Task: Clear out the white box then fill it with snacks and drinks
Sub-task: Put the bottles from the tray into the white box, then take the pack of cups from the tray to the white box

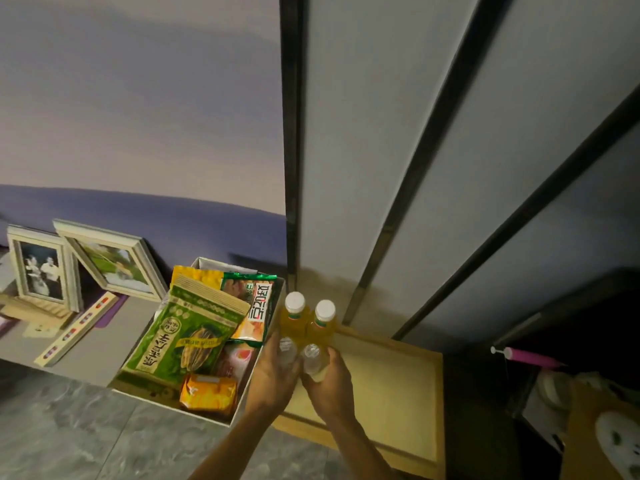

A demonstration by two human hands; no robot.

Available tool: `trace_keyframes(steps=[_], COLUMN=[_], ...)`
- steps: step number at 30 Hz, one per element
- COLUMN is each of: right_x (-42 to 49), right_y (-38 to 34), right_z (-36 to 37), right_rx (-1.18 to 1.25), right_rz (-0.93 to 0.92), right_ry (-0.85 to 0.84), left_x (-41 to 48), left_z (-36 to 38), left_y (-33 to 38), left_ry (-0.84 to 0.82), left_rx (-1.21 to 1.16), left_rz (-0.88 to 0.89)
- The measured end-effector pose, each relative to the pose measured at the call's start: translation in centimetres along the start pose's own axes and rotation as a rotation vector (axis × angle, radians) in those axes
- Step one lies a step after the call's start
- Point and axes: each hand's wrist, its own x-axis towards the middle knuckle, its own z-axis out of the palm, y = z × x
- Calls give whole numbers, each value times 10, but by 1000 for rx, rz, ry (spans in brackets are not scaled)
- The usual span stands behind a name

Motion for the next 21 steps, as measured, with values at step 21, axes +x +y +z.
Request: trace_keyframes(steps=[21], right_x=[-121], right_y=[-406], right_z=[-40], right_rx=[-413], right_rz=[-852], right_ry=[-201], left_x=[-156], left_z=[-434], left_y=[100], left_ry=[741], left_rx=[670], left_rz=[-44])
